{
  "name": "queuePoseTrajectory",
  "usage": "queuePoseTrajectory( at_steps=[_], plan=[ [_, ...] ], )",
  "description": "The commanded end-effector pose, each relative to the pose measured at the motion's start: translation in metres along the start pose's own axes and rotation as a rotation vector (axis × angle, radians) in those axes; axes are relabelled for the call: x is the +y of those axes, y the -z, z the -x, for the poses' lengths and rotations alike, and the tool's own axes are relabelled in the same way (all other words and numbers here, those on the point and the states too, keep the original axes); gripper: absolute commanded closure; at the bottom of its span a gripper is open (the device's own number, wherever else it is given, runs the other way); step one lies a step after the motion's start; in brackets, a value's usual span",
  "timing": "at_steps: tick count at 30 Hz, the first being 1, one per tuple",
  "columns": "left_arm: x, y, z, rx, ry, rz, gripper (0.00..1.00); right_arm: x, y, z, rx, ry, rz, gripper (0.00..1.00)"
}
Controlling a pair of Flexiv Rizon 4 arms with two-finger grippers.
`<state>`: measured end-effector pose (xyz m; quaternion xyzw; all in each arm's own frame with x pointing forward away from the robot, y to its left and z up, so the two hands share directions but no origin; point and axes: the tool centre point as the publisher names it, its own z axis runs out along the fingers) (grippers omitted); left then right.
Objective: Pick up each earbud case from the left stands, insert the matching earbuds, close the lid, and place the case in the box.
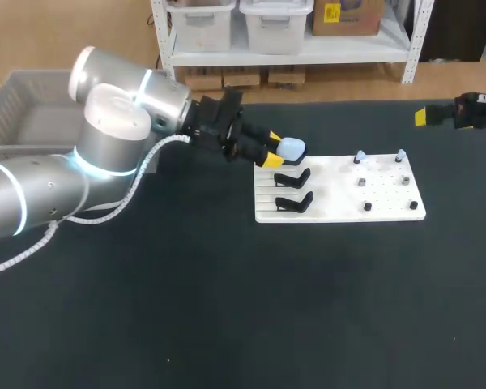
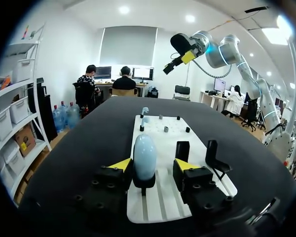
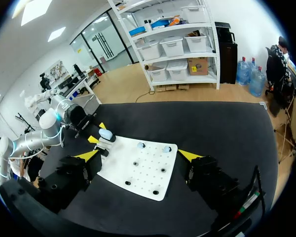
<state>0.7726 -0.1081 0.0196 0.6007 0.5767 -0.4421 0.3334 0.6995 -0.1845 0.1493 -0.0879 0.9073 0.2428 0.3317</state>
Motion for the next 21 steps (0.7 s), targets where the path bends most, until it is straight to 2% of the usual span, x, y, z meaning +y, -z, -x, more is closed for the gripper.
queuePoseTrajectory(
  at_steps=[1,4,7,21],
  plan=[
    [0.0041,-0.0022,-0.0001,0.000,-0.002,-0.005,0.50,0.0000,0.0003,0.0000,0.001,0.000,0.000,0.00],
    [0.0053,-0.0027,0.0010,0.000,-0.004,-0.005,0.51,0.0000,0.0003,0.0000,0.001,0.000,0.000,0.00],
    [0.0057,-0.0050,0.0019,0.000,-0.005,-0.008,0.57,0.0000,0.0003,0.0000,0.001,0.000,0.000,0.00],
    [0.0060,-0.0087,-0.0004,0.004,0.000,-0.021,0.52,0.0000,0.0003,0.0000,0.001,0.000,0.000,0.00]
  ],
)
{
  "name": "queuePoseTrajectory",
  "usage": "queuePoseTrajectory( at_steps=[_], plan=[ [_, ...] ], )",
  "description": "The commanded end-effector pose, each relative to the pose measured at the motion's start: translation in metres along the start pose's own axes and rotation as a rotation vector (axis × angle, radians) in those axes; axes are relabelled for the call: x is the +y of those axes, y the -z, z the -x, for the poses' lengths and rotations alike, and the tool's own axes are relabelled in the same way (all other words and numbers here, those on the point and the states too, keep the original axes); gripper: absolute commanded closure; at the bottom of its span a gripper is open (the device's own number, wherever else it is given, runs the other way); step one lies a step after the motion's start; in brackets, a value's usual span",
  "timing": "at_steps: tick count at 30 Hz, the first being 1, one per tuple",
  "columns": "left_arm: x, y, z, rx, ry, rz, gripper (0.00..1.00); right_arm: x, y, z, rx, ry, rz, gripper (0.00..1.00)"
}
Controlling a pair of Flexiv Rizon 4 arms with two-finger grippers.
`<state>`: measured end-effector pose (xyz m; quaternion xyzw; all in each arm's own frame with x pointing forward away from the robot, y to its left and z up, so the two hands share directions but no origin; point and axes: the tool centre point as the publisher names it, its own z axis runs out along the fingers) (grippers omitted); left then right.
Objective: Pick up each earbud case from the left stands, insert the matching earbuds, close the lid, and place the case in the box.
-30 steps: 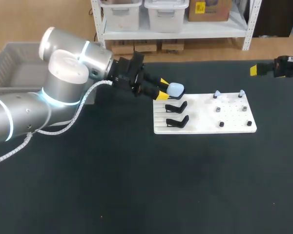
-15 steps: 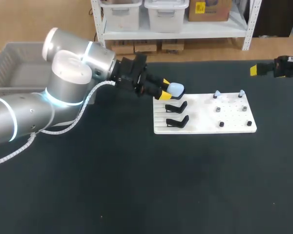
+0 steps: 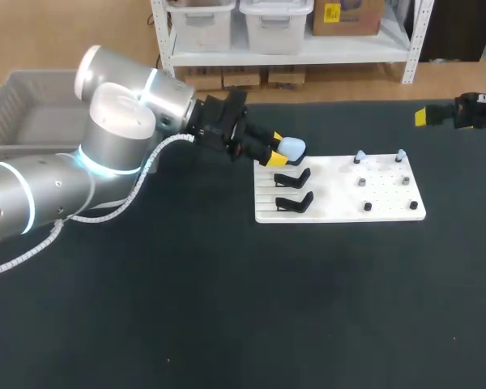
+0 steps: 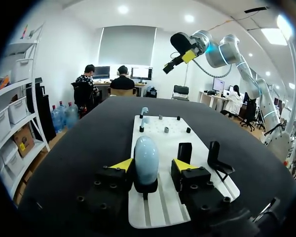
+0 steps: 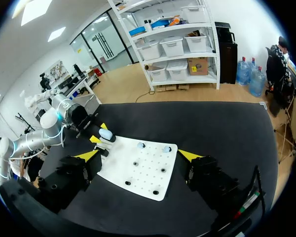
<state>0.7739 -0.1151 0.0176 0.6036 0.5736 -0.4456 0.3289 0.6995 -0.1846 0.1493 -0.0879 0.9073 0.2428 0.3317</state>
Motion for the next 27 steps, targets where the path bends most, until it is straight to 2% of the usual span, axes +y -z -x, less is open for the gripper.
queuePoseTrajectory(
  at_steps=[1,5,7,8,9,15,22,27],
  plan=[
    [0.004,-0.002,-0.001,0.004,0.001,-0.007,0.53,0.000,0.000,0.000,0.001,0.000,0.000,0.00],
    [0.004,-0.002,-0.001,0.005,-0.001,-0.005,0.61,0.000,0.000,0.000,0.001,0.000,0.000,0.00],
    [0.003,-0.001,0.001,0.004,-0.004,-0.005,0.83,0.000,0.000,0.000,0.001,0.000,0.000,0.00],
    [0.003,-0.001,0.002,0.005,-0.006,-0.003,0.98,0.000,0.000,0.000,0.001,0.000,0.000,0.00],
    [0.002,0.000,0.002,0.005,-0.009,-0.002,1.00,0.000,0.000,0.000,0.001,0.000,0.000,0.00],
    [-0.009,0.019,0.016,-0.018,-0.030,0.025,1.00,0.000,0.000,0.000,0.001,0.000,0.000,0.00],
    [-0.034,0.060,0.052,-0.178,-0.015,0.054,1.00,0.000,0.000,0.000,0.001,0.000,0.000,0.00],
    [-0.048,0.082,0.074,-0.297,-0.004,0.045,1.00,0.000,0.000,0.000,0.001,0.000,0.000,0.00]
  ],
)
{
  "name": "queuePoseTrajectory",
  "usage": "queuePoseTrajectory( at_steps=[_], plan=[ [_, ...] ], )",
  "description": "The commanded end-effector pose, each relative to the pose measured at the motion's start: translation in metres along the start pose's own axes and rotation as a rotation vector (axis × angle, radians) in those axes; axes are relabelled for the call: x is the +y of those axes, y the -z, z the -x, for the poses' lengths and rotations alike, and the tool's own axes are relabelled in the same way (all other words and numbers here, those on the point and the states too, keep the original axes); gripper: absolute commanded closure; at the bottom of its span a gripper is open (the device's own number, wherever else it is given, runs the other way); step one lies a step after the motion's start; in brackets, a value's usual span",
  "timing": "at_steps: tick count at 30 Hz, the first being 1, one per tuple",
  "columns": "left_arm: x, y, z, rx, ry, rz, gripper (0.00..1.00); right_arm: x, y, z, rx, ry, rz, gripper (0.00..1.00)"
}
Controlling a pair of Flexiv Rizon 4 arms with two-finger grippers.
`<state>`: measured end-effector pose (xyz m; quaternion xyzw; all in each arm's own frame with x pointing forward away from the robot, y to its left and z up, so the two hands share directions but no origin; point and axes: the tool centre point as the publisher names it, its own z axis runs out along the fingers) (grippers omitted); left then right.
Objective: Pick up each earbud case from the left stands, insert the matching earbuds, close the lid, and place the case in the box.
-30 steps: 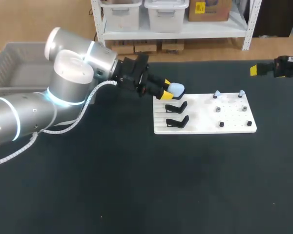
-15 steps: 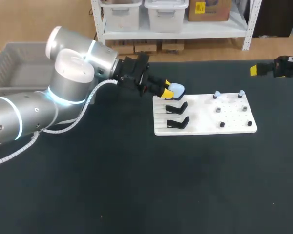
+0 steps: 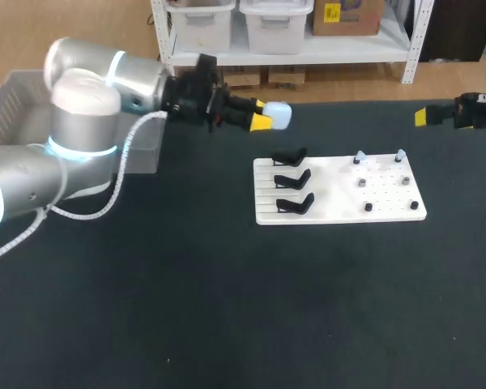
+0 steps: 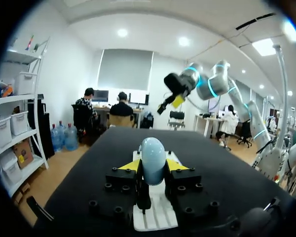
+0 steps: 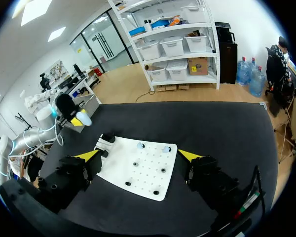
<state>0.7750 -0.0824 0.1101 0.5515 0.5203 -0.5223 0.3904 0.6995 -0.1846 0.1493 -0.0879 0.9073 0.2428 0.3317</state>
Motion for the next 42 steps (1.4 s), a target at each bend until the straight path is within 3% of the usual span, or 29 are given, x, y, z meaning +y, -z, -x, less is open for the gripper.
queuePoseTrajectory(
  at_steps=[1,14,22,39,42],
  plan=[
    [-0.038,0.016,0.010,-0.061,-0.005,0.070,1.00,0.000,0.000,0.000,0.001,0.000,0.000,0.00],
    [-0.061,0.001,0.025,-0.078,-0.010,0.102,1.00,0.000,0.000,0.000,0.001,0.000,0.000,0.00],
    [-0.062,-0.005,0.023,-0.084,-0.008,0.133,1.00,0.000,0.000,0.000,0.001,0.000,0.000,0.00],
    [-0.060,-0.009,0.024,-0.080,-0.022,0.080,1.00,0.000,0.000,0.000,0.001,0.000,0.000,0.00],
    [-0.060,-0.009,0.024,-0.080,-0.022,0.080,1.00,0.025,0.005,0.003,-0.012,0.071,0.034,0.00]
  ],
)
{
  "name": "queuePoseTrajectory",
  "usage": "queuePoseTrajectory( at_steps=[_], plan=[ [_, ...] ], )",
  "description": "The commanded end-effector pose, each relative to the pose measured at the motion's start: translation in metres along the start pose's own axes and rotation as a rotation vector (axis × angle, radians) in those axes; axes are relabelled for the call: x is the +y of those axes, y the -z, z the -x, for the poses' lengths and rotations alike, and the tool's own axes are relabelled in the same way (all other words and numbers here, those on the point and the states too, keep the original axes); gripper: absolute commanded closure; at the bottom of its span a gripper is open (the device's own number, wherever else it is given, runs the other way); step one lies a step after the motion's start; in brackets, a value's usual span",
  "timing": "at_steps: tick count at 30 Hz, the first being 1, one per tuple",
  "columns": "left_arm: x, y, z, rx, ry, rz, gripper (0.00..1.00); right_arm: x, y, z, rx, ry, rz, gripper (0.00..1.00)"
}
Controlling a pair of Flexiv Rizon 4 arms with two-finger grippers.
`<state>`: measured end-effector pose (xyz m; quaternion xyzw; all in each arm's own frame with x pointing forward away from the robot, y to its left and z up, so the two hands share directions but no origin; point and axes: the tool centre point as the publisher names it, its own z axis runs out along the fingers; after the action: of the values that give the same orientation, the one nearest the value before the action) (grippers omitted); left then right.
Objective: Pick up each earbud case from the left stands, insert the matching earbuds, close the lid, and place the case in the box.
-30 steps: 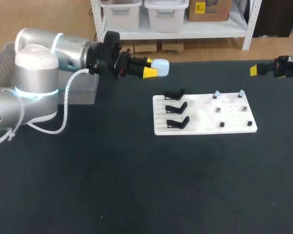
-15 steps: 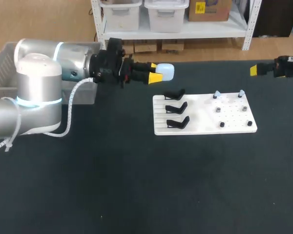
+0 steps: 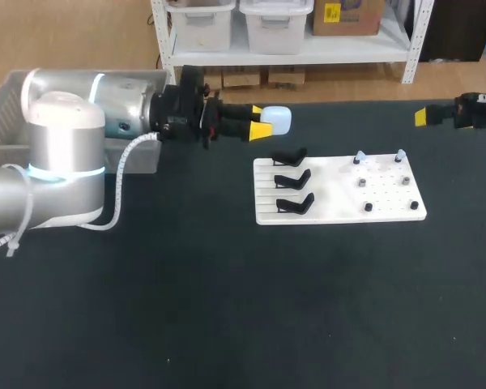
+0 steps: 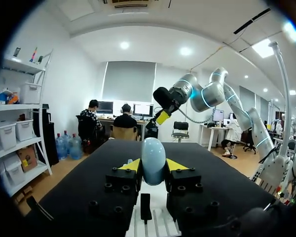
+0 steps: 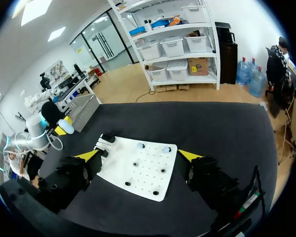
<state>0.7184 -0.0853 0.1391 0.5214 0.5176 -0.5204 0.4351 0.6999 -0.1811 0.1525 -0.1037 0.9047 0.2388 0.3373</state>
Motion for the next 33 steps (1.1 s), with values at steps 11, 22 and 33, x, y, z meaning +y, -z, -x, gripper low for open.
queuePoseTrajectory(
  at_steps=[11,22,33],
  plan=[
    [-0.002,0.000,0.000,-0.002,-0.003,0.008,1.00,0.112,0.001,-0.015,0.071,0.199,0.095,0.00],
    [-0.002,0.000,0.000,-0.002,-0.003,0.008,1.00,0.176,-0.015,-0.015,0.138,0.259,0.119,0.00],
    [-0.002,0.000,0.000,-0.002,-0.003,0.008,1.00,0.195,-0.046,-0.010,0.142,0.228,0.079,0.00]
  ],
)
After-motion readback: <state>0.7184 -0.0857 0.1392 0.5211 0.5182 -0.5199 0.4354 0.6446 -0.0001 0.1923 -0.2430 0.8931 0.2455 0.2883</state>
